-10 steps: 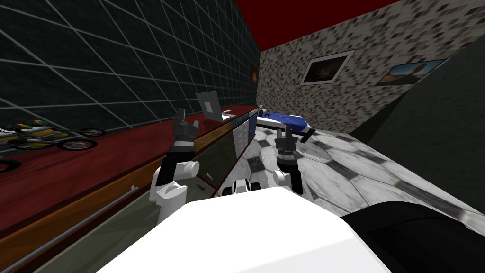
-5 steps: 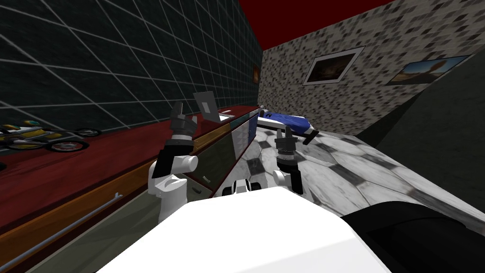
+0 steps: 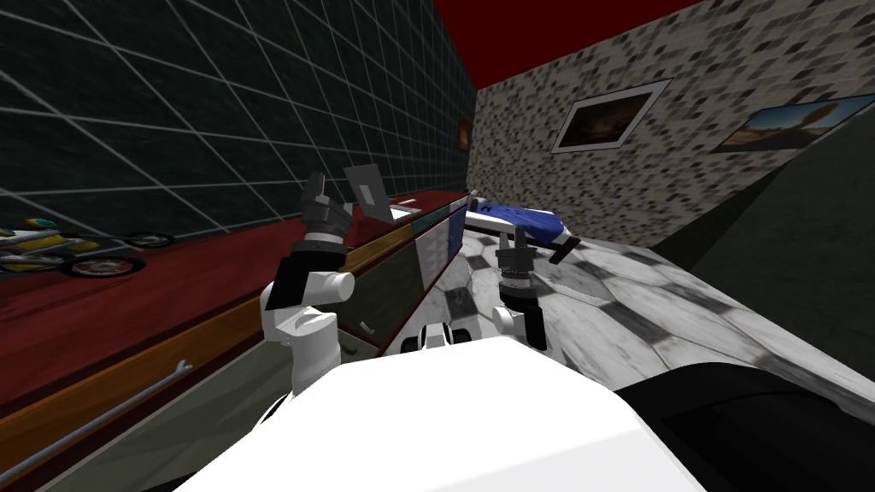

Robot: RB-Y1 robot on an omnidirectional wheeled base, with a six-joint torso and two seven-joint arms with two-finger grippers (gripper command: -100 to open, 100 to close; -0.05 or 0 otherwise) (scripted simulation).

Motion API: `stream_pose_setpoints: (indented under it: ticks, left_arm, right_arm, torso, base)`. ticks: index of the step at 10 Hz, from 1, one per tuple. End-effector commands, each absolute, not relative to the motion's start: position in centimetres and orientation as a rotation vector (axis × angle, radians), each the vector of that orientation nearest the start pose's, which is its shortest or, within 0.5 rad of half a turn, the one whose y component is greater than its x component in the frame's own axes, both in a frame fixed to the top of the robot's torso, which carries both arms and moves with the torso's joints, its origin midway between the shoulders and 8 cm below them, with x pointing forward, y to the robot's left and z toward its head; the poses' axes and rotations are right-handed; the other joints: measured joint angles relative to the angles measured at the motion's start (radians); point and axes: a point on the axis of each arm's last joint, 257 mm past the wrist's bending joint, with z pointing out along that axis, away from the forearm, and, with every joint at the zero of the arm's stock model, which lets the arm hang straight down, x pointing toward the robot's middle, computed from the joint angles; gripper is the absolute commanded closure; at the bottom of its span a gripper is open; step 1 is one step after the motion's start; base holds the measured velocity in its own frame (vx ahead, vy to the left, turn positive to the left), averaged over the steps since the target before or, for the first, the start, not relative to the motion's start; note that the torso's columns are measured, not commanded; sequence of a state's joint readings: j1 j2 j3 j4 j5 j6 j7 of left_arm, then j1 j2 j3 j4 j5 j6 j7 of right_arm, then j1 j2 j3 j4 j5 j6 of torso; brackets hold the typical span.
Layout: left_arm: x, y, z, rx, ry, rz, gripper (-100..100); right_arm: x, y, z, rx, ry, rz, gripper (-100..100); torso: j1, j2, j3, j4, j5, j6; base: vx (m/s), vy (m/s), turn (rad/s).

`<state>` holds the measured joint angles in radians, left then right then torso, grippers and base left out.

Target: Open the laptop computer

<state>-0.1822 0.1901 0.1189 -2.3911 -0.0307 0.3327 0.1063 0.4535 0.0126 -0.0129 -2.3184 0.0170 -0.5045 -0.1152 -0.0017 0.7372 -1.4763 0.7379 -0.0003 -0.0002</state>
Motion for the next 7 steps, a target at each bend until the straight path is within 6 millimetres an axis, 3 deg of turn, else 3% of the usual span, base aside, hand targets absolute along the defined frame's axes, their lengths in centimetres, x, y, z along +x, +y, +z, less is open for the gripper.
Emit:
stream_pose_setpoints:
  ticks: [1, 2, 4, 5, 7]
  left_arm:
    - [45.0, 24.9, 18.3, -0.66, 0.759, -1.355, -100]
    - [45.0, 25.4, 19.8, -0.661, 0.736, -1.35, -100]
    - [45.5, 25.4, 19.6, -0.685, 0.752, -1.345, -100]
    - [45.4, 26.0, 21.0, -0.692, 0.73, -1.339, -100]
    - [45.8, 26.1, 20.9, -0.713, 0.744, -1.334, -100]
  right_arm:
    - [33.7, -27.5, 5.7, 0.625, 0.522, 1.422, 0]
    - [33.7, -27.5, 5.7, 0.625, 0.522, 1.422, 0]
    - [33.7, -27.5, 5.7, 0.625, 0.522, 1.422, 0]
    - [33.7, -27.5, 5.7, 0.625, 0.522, 1.422, 0]
    - [33.7, -27.5, 5.7, 0.625, 0.522, 1.422, 0]
  torso:
    - [0.0, 0.0, 0.0, 0.0, 0.0, 0.0]
    - [0.004, 0.002, 0.001, 0.0, 0.001, 0.0]
    - [0.001, 0.0, 0.0, 0.0, 0.0, 0.0]
    - [0.003, 0.002, 0.001, 0.0, 0.001, 0.0]
    - [0.0, 0.0, 0.0, 0.0, 0.0, 0.0]
  base:
    - [0.032, -0.038, 0.005]
    - [0.067, -0.067, 0.069]
    - [0.052, -0.057, 0.034]
    - [0.058, -0.084, 0.087]
    - [0.05, -0.071, 0.029]
